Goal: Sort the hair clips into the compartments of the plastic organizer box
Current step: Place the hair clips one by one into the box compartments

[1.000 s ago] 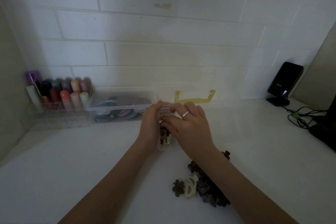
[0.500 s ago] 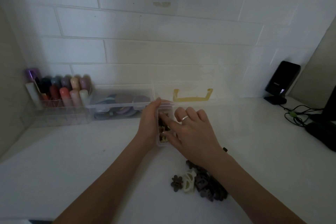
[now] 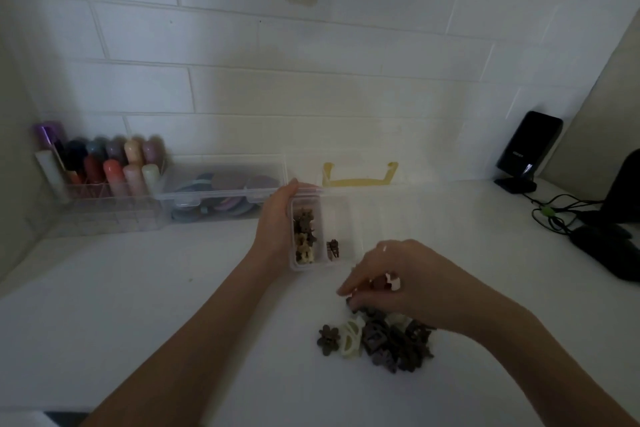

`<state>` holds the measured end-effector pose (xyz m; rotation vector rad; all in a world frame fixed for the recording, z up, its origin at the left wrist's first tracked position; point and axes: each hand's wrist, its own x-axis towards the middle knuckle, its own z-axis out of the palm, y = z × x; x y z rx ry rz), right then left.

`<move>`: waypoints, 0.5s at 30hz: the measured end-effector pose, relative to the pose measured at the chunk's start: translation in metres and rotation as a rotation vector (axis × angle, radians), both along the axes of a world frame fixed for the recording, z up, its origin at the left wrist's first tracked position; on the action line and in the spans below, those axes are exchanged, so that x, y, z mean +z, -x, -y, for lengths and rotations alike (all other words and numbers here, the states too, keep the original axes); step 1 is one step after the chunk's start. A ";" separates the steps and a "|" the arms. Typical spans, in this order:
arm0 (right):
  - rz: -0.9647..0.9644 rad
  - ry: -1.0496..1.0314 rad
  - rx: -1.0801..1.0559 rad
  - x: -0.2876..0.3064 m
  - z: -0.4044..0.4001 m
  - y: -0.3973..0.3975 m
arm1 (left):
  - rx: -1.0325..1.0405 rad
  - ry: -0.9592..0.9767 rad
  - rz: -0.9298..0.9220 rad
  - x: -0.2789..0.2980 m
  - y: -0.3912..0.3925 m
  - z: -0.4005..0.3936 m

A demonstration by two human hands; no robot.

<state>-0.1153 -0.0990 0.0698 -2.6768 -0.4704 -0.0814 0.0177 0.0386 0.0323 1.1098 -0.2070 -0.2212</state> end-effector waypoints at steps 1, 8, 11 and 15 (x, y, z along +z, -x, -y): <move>-0.026 0.022 0.030 -0.003 -0.003 0.003 | 0.002 -0.003 0.000 0.000 0.000 0.000; 0.101 0.179 0.078 -0.038 -0.030 0.011 | 0.004 -0.010 0.011 -0.001 0.000 0.000; 0.169 0.095 0.051 -0.043 -0.028 0.010 | 0.002 -0.001 0.025 -0.001 0.001 0.000; 0.241 -0.120 -0.059 -0.043 -0.024 0.008 | -0.018 0.002 0.026 0.000 0.001 -0.001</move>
